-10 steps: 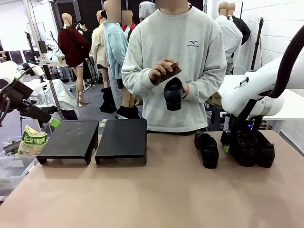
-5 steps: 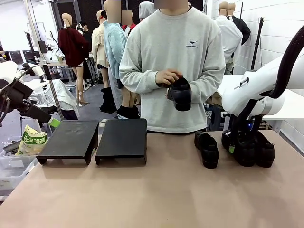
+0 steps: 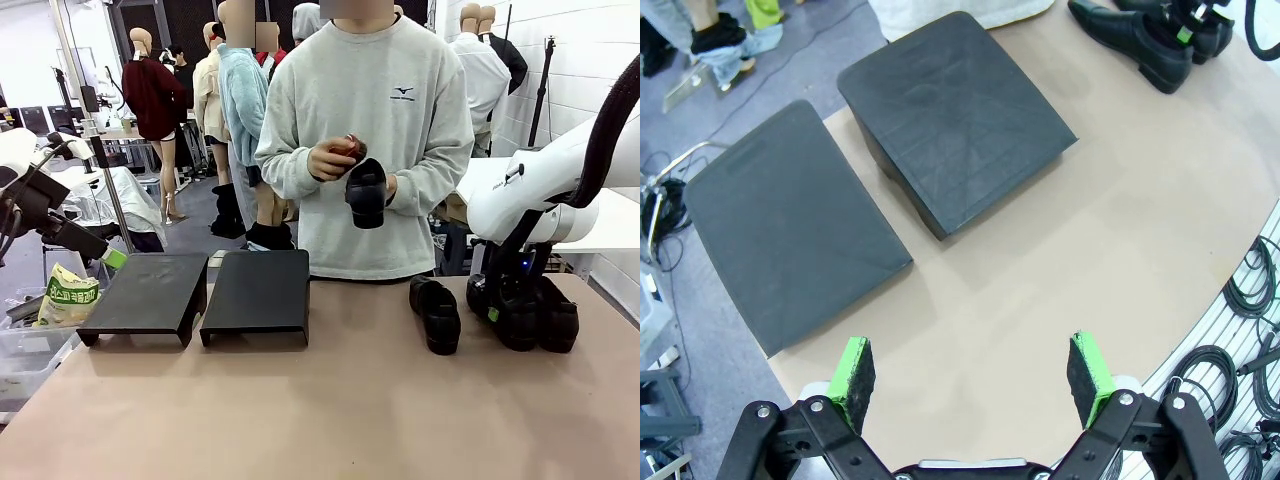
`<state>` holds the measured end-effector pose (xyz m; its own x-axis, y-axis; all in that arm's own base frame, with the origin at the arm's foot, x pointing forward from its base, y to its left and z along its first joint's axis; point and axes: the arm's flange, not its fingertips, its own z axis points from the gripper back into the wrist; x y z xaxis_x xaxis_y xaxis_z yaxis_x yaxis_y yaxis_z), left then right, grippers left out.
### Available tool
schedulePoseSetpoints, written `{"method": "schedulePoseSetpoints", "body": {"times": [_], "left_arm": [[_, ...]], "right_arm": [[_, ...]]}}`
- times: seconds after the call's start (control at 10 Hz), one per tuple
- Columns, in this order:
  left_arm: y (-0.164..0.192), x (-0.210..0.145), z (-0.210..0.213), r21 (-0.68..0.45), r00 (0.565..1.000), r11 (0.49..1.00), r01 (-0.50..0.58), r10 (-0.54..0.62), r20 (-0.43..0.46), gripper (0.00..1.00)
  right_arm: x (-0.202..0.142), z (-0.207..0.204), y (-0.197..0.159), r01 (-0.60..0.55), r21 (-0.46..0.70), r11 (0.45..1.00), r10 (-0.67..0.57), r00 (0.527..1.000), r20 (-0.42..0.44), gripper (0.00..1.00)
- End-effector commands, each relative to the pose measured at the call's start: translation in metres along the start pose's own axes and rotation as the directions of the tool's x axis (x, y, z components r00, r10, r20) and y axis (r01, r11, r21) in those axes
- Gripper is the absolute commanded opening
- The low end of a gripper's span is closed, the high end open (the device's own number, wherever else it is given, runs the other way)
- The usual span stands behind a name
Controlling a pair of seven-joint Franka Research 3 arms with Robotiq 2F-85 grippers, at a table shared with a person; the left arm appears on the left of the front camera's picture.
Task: Organize the shoes by placing them on the stand.
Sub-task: Pick up one Shoe and place it in the middle of the table.
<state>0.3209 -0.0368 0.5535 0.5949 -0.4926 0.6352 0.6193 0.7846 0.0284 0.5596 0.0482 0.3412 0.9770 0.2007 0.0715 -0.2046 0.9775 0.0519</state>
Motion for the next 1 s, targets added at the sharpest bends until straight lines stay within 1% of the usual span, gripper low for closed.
{"method": "schedulePoseSetpoints", "body": {"times": [0.0, 0.1, 0.2, 0.4, 0.5, 0.6, 0.7, 0.8, 0.9], "left_arm": [[0.0, 0.0, 0.0, 0.0, 1.0, 1.0, 0.006, -0.006, 0.0, 1.0], [0.0, 0.0, 0.0, 0.0, 1.0, 1.0, 0.006, -0.006, 0.0, 1.0], [0.0, 0.0, 0.0, 0.0, 1.0, 1.0, 0.006, -0.006, 0.0, 1.0], [0.0, 0.0, 0.0, 0.0, 1.0, 1.0, 0.006, -0.006, 0.0, 1.0], [0.0, 0.0, 0.0, 0.0, 1.0, 1.0, 0.006, -0.006, 0.0, 1.0], [0.0, 0.0, 0.0, 0.0, 1.0, 1.0, 0.006, -0.006, 0.0, 1.0], [0.0, 0.0, 0.0, 0.0, 1.0, 1.0, 0.006, -0.006, 0.0, 1.0], [0.0, 0.0, 0.0, 0.0, 1.0, 1.0, 0.006, -0.006, 0.0, 1.0], [0.0, 0.0, 0.0, 0.0, 1.0, 1.0, 0.006, -0.006, 0.0, 1.0]], "right_arm": [[0.004, 0.008, 0.001, 0.078, -0.031, 0.996, -0.077, 0.996, 0.042, 0.0], [-0.002, 0.028, 0.005, 0.123, -0.027, 0.992, -0.12, 0.988, 0.096, 0.0], [-0.014, 0.053, 0.013, 0.145, 0.013, 0.989, -0.146, 0.98, 0.136, 0.0], [-0.043, 0.101, 0.035, 0.144, 0.024, 0.989, -0.146, 0.964, 0.223, 0.0], [-0.06, 0.118, 0.049, 0.141, 0.008, 0.99, -0.138, 0.961, 0.241, 0.0], [-0.083, 0.136, 0.067, 0.133, -0.004, 0.991, -0.129, 0.965, 0.229, 0.0], [-0.097, 0.145, 0.076, 0.133, -0.016, 0.991, -0.125, 0.964, 0.236, 0.0], [-0.117, 0.157, 0.086, 0.078, 0.009, 0.997, -0.077, 0.963, 0.258, 0.0], [-0.078, 0.143, 0.065, 0.115, 0.007, 0.993, -0.114, 0.966, 0.233, 0.0]]}}
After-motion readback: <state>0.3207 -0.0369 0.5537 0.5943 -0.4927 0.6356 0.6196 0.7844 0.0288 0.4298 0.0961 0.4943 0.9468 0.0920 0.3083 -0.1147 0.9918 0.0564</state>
